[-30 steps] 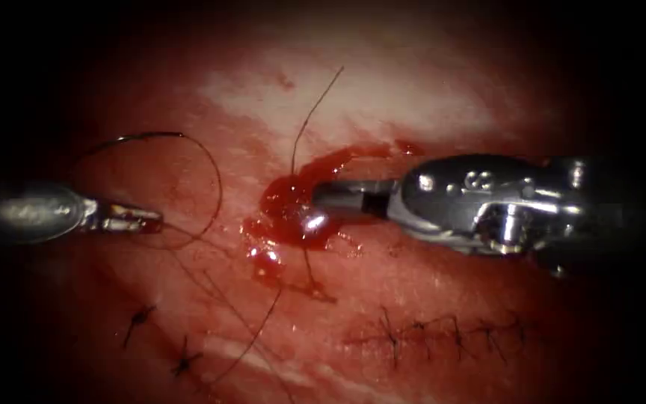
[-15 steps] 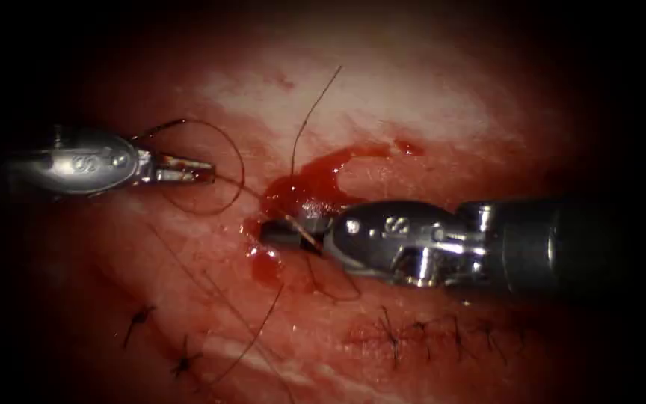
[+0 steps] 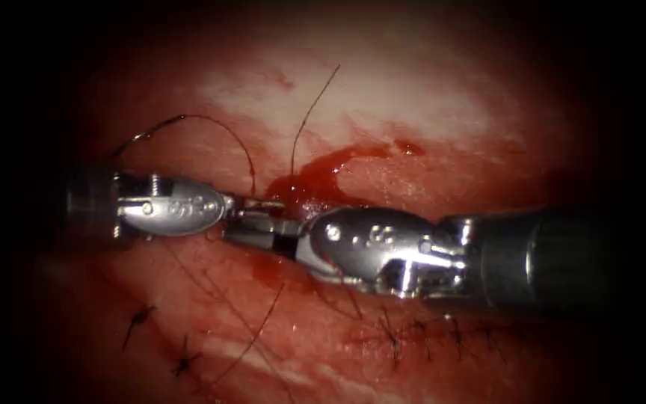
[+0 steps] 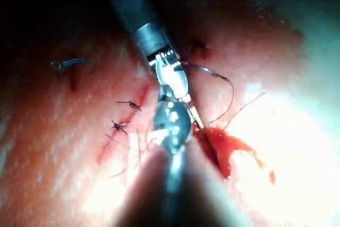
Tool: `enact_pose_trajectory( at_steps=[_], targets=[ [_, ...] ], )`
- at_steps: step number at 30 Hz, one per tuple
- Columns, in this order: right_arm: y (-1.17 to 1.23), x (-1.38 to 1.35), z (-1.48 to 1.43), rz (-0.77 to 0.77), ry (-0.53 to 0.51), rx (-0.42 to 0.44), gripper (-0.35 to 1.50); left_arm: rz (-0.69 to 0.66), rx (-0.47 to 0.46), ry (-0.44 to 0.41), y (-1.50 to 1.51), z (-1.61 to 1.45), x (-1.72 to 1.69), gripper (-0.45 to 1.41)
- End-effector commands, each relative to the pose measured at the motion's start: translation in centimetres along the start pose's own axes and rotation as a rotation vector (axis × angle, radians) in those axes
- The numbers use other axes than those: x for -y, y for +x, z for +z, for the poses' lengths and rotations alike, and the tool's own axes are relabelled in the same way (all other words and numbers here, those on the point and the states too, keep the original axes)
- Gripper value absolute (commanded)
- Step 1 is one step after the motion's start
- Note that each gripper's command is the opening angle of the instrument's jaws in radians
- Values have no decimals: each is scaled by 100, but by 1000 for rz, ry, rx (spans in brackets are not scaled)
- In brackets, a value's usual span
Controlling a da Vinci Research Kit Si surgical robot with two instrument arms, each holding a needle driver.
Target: Wound Closure
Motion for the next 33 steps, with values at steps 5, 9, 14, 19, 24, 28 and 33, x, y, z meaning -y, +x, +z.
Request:
enact_pose_trajectory(
  at_steps=[5,9,14,19,24,28,33],
  targets=[
    [-2,-3,10,3,-84,-3,19,-9,4,-1,-5,4,-15,-45],
    [-4,-11,9,9,-178,14,96,-21,8,-2,-4,-8,-29,-45],
    [-6,-16,9,20,-213,17,105,-25,11,-6,0,-19,-47,-45],
    [-16,-16,12,-11,-212,82,100,-39,17,-12,16,-38,-58,-45],
    [-39,-21,18,-40,-222,169,98,-51,18,-18,30,-52,-63,-45],
    [-58,-24,23,-53,-222,228,96,-60,18,-28,39,-65,-60,-45],
    [-71,-25,26,-63,-206,261,96,-57,33,-4,47,-81,-50,-45]
  ],
)
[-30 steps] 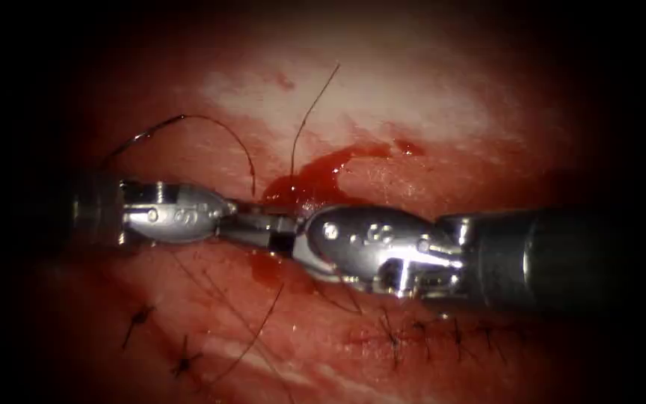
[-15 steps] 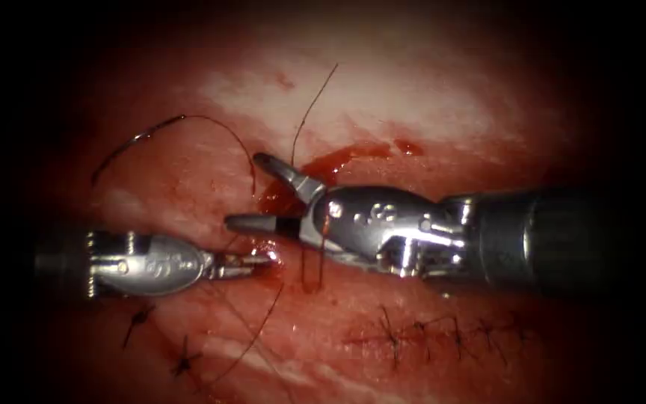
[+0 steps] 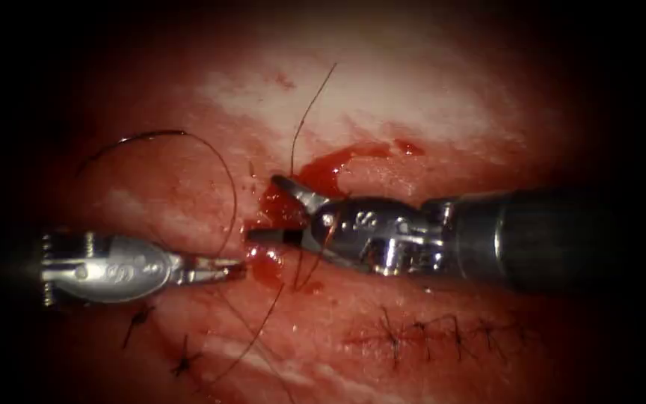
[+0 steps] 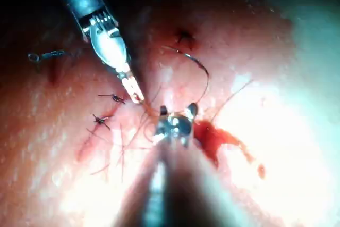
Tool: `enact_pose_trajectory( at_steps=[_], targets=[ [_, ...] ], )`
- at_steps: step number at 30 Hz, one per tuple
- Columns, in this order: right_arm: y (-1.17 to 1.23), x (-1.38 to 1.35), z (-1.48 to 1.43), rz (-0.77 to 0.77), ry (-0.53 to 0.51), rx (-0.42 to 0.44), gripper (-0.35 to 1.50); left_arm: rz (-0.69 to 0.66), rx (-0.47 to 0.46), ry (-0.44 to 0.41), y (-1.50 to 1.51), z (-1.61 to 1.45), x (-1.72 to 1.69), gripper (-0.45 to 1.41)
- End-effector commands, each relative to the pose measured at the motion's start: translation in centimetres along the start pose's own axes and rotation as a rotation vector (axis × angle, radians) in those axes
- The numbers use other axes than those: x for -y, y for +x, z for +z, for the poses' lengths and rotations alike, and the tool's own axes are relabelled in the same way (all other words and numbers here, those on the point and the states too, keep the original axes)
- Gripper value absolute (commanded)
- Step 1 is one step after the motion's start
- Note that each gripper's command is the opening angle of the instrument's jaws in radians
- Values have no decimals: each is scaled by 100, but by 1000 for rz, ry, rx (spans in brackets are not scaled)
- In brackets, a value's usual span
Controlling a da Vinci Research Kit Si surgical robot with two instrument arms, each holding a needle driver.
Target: Wound Closure
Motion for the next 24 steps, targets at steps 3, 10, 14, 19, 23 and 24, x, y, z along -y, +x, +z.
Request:
enact_pose_trajectory(
  at_steps=[3,10,14,19,23,24],
  targets=[
    [-3,7,7,-1,28,3,96,18,13,24,-1,3,6,-45],
    [-5,16,10,-14,90,11,89,37,29,43,18,5,43,-45],
    [-5,21,14,-17,121,5,89,52,33,51,22,15,58,-45],
    [-6,29,17,-14,167,-7,83,52,49,58,19,34,77,-45],
    [-5,38,23,-13,218,-18,81,61,72,48,10,63,85,-45],
    [-5,40,25,-11,232,-21,81,64,75,45,8,68,85,-45]
  ],
)
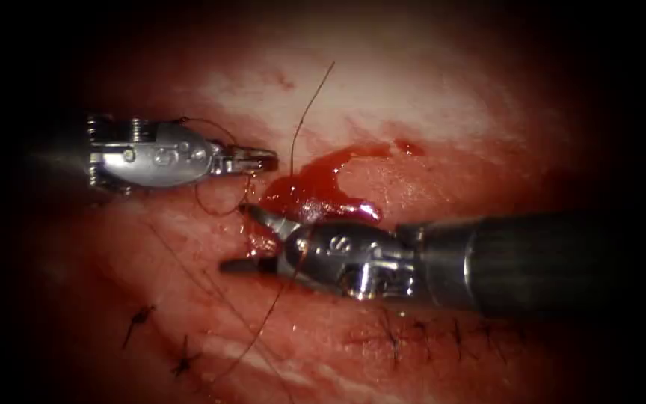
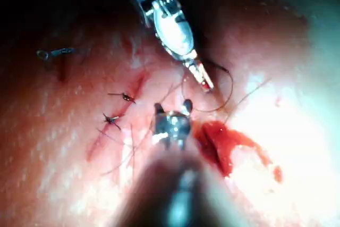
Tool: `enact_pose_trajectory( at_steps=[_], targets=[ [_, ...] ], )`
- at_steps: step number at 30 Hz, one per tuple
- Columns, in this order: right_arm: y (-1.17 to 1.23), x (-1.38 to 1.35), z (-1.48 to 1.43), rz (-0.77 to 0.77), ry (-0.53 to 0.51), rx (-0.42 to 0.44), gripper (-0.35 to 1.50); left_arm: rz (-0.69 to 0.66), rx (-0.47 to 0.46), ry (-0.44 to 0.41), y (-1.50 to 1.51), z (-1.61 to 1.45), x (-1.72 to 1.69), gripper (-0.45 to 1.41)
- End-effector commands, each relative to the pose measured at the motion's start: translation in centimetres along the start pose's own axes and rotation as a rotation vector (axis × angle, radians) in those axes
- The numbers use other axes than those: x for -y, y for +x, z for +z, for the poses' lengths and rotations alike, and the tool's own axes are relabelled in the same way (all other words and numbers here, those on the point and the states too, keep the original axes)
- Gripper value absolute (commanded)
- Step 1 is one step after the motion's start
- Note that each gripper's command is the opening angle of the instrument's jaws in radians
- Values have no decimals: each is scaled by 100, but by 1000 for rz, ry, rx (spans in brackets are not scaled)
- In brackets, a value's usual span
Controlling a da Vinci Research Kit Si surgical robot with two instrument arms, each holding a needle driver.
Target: Wound Closure
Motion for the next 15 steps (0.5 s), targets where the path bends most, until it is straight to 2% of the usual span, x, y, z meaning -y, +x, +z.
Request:
enact_pose_trajectory(
  at_steps=[1,10,15],
  targets=[
    [-1,9,12,5,22,-5,79,8,8,-12,-7,19,-5,-45],
    [3,13,10,25,60,-77,79,48,36,-30,-42,55,0,-45],
    [9,10,7,37,85,-166,73,63,44,-43,-61,66,-2,-45]
  ],
)
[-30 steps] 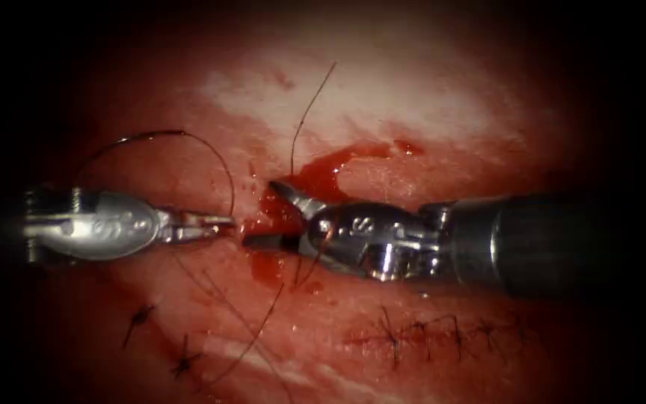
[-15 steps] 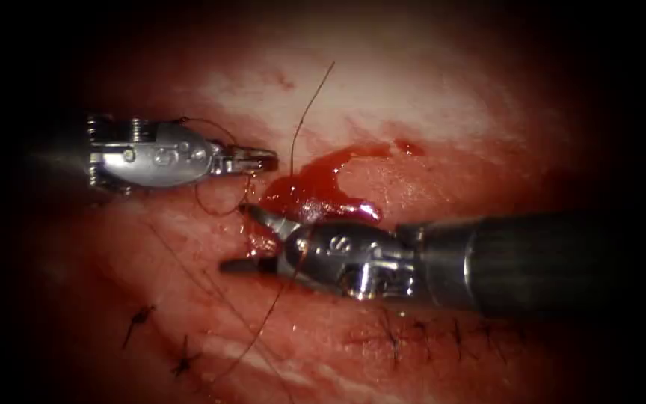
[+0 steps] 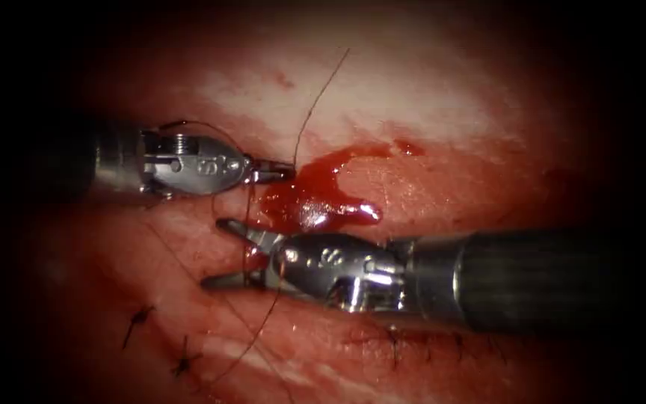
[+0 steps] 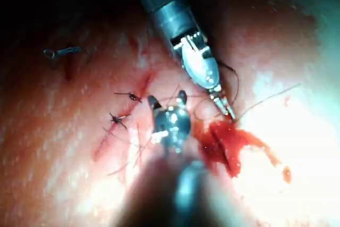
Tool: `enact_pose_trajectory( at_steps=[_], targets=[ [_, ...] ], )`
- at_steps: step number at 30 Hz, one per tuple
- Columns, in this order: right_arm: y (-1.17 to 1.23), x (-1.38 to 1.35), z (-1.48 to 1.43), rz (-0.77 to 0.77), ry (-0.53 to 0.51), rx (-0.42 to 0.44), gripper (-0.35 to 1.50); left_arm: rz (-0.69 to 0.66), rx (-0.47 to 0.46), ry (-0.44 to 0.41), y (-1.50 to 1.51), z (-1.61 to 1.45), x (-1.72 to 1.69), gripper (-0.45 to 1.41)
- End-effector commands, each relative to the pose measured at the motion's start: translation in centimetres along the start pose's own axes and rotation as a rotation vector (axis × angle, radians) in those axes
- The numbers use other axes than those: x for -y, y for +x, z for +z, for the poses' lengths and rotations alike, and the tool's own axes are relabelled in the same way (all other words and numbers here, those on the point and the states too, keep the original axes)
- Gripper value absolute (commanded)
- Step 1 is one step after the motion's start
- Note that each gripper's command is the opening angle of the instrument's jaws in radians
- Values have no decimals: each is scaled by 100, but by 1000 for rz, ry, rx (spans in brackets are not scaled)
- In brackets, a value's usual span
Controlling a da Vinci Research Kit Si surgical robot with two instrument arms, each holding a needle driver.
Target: Wound Closure
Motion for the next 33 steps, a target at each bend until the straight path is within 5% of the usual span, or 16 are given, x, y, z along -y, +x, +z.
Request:
enact_pose_trajectory(
  at_steps=[1,7,17,33],
  targets=[
    [-1,2,5,10,1,-32,73,-3,-2,-3,-4,10,-5,-45],
    [7,-7,-1,41,-71,-170,66,-22,-5,-14,-12,10,-18,-45],
    [0,-29,-29,105,-211,-280,63,-37,-10,-26,-22,-8,-44,-45],
    [-22,-53,-53,218,-411,-285,56,-43,-13,-47,4,-41,-86,-45]
  ],
)
